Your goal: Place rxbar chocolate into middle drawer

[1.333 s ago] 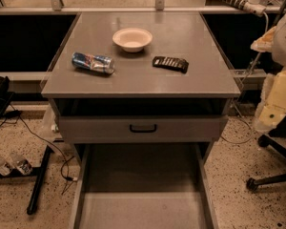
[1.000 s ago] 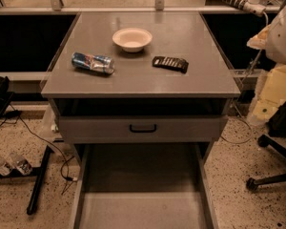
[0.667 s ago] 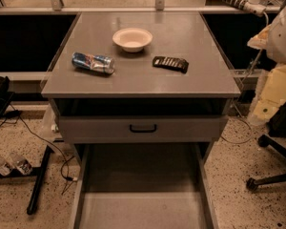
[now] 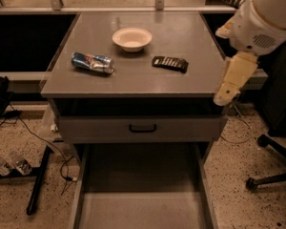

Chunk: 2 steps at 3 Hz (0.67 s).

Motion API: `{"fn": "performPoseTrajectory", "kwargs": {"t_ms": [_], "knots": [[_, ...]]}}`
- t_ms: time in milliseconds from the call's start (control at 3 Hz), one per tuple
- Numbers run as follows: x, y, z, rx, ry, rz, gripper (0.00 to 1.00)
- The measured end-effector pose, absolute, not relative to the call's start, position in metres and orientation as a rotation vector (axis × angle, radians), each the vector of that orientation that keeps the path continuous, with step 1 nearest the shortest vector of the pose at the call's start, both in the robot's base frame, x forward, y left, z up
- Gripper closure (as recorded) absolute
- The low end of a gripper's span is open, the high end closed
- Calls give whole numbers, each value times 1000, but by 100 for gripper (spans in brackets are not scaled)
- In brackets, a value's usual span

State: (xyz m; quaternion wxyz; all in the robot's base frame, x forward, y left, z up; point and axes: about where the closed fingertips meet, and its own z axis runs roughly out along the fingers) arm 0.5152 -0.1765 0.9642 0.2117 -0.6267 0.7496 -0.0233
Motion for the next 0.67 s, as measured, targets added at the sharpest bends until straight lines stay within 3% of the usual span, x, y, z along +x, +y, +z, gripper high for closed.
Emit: {"fn": "performPoseTrajectory", "kwargs": {"t_ms": [667], "knots": [[589, -147, 955, -1682, 1948, 116, 0]]}}
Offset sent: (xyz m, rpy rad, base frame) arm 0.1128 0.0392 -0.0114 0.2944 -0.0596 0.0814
